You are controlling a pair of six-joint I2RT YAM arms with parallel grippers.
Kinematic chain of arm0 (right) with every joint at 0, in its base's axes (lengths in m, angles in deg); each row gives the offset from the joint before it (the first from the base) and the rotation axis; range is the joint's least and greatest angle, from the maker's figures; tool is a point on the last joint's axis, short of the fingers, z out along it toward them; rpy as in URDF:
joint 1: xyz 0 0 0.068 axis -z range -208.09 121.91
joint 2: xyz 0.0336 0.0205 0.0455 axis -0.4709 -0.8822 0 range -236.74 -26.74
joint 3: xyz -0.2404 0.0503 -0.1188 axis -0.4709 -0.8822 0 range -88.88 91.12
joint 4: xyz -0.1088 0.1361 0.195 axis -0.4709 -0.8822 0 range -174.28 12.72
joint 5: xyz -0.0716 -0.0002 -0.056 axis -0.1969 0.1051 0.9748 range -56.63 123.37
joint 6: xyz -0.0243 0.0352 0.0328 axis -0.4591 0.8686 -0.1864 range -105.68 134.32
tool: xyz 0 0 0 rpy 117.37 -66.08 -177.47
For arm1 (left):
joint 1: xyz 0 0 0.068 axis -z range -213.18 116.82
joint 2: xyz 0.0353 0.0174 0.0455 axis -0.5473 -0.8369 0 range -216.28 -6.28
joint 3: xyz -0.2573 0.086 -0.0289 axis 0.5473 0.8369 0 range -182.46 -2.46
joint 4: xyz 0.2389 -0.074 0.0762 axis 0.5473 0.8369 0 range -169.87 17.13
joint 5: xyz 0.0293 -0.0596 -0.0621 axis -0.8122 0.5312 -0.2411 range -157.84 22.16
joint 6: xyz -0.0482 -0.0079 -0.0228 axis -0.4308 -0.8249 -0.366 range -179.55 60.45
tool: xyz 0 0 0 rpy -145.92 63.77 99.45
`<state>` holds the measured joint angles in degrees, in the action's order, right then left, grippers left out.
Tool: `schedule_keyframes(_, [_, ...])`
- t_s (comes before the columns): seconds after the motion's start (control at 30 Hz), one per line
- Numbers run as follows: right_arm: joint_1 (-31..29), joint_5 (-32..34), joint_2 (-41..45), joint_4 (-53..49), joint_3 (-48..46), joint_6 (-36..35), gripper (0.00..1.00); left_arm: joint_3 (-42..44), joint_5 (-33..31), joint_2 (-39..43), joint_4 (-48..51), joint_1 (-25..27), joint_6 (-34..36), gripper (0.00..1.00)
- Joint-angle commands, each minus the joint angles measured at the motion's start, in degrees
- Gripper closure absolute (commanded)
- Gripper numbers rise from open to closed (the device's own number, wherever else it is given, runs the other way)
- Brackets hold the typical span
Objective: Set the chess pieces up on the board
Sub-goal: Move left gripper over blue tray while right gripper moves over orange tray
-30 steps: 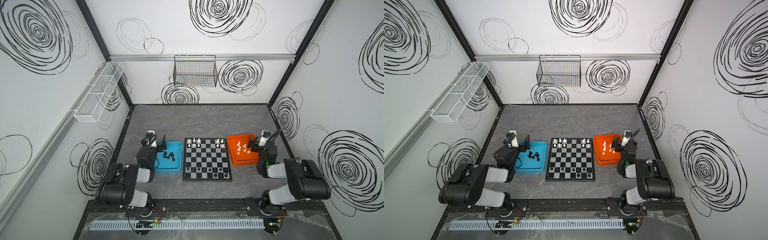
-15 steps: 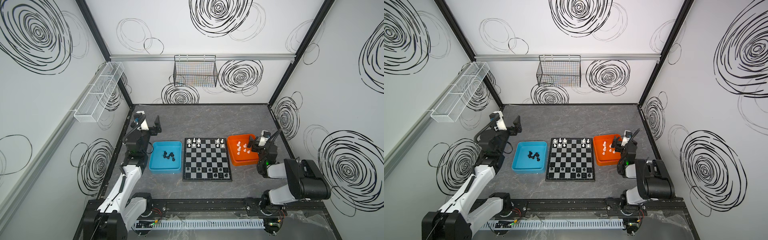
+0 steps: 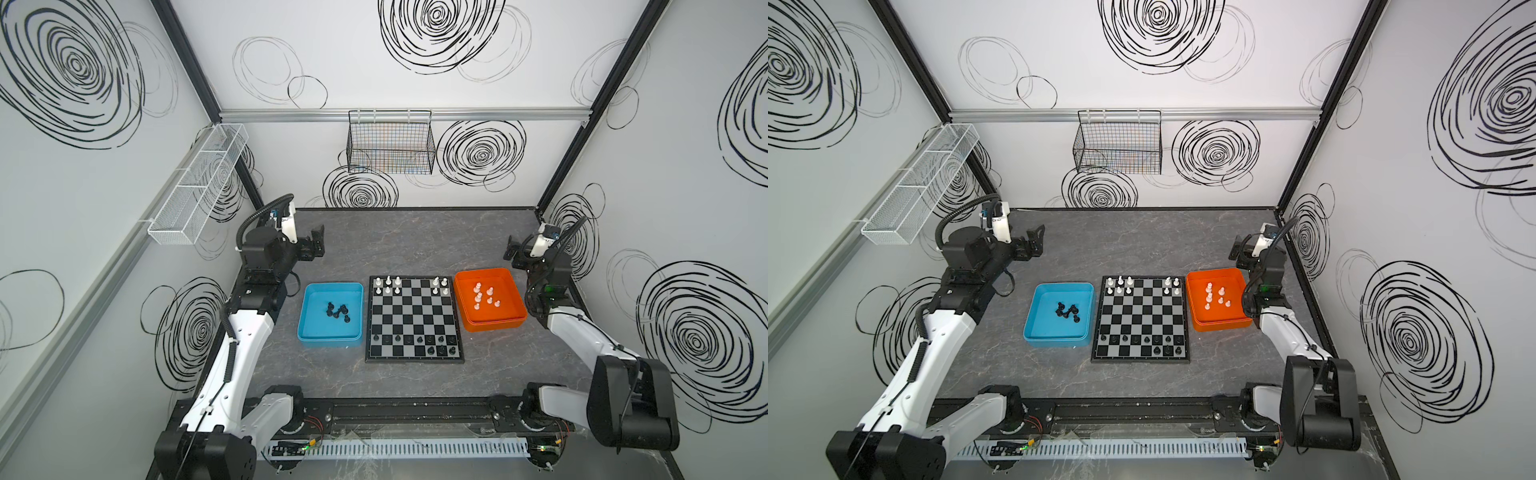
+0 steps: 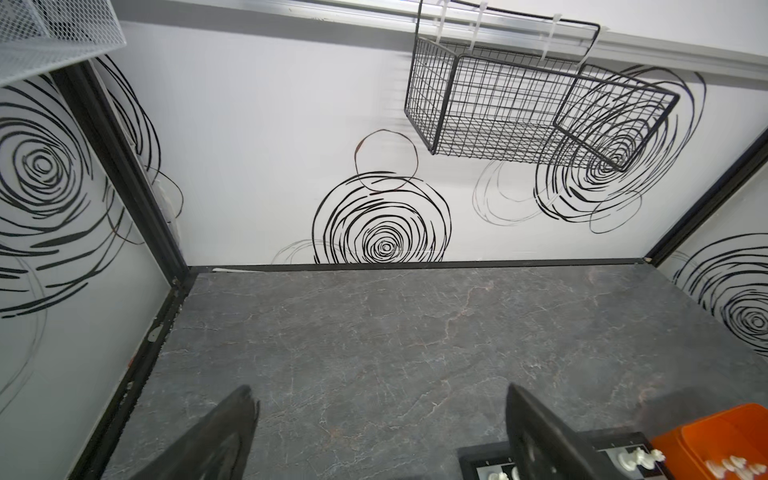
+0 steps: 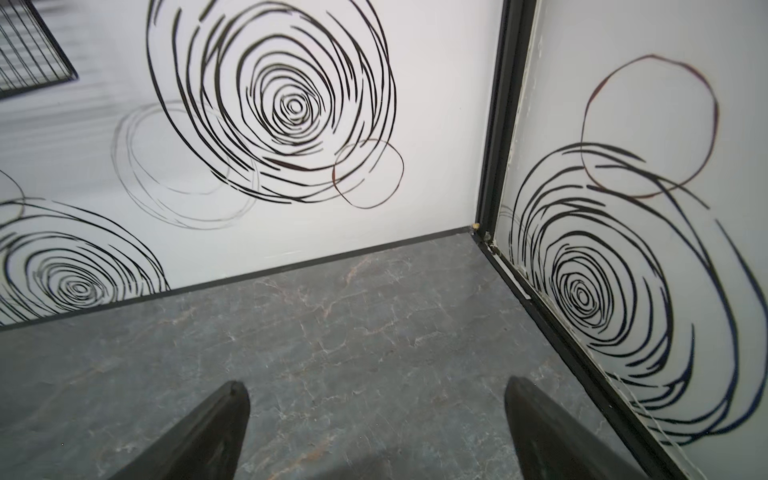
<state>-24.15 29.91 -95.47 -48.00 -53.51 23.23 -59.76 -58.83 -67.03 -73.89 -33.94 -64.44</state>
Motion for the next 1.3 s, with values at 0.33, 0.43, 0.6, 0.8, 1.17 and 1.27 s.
schedule_keyframes(0.33, [-4.92, -4.49, 6.39, -25.79, 9.81, 7.54, 0.0, -4.29, -5.25, -5.16, 8.9, 0.82, -2.4, 0.04])
schedule_keyframes(0.43, [-6.57, -1.81, 4.45, -29.46, 12.02, 5.93, 0.0, -3.07, -5.1, -6.11, 6.73, 2.33, -3.03, 0.04])
schedule_keyframes(0.6, [-7.34, -3.94, -0.56, -34.28, 14.46, 2.51, 0.0, -3.23, -6.62, -10.96, 1.97, 5.92, -3.03, 0.04])
schedule_keyframes(0.8, [-7.81, -4.97, -8.95, -42.21, 18.93, -0.6, 0.09, -3.77, -1.76, -16.44, -0.8, 7.17, -1.47, 0.04])
schedule_keyframes(1.17, [-9.23, -7.11, -16.34, -43.58, 20.38, -1.44, 0.28, 7.23, -7.06, -14.81, -9.99, 7.26, -0.38, 0.04])
schedule_keyframes(1.27, [-9.65, -7.52, -18.31, -44.39, 21.21, -1.44, 0.28, 7.29, -7.89, -15.69, -10.15, 7.52, -0.1, 0.04])
